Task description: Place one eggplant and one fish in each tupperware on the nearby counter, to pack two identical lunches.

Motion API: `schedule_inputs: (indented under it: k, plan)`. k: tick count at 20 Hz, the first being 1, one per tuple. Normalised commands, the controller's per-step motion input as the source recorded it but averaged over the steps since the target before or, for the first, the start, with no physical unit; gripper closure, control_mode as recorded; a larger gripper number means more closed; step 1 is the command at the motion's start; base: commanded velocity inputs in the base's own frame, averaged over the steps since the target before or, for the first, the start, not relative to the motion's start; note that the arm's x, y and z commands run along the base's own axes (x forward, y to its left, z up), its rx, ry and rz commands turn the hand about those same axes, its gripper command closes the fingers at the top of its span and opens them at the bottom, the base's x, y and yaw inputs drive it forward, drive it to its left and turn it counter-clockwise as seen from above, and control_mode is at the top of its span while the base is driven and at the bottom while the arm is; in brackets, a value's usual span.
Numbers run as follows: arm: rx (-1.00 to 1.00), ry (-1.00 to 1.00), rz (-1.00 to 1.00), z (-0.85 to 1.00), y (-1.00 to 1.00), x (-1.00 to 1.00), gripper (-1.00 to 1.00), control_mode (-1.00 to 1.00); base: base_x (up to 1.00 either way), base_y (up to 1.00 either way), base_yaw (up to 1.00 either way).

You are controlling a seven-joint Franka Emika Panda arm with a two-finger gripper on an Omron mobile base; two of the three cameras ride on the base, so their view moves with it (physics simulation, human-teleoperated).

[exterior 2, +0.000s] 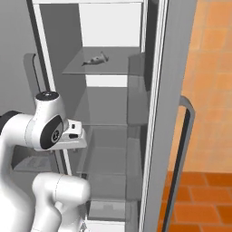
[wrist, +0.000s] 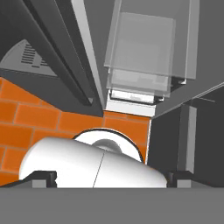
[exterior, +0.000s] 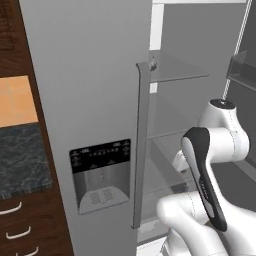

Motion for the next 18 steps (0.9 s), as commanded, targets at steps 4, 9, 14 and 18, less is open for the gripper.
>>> schedule_inputs:
  k: [4, 9, 14, 18]
  plan:
    - [0.00, 0.00, 0.00, 0.00, 0.00, 0.00, -1.00, 1.00, 0.03, -0.14, 0.14]
    - [0.00, 0.00, 0.00, 0.00, 0.00, 0.00, -1.00, 1.00, 0.12, -0.24, 0.06]
    - [0.00, 0.00, 0.00, 0.00, 0.00, 0.00, -1.00, 1.00, 0.21, -0.44, -0.03]
    - [0.00, 0.00, 0.00, 0.00, 0.00, 0.00, -1.00, 1.00, 0.04, -0.13, 0.00]
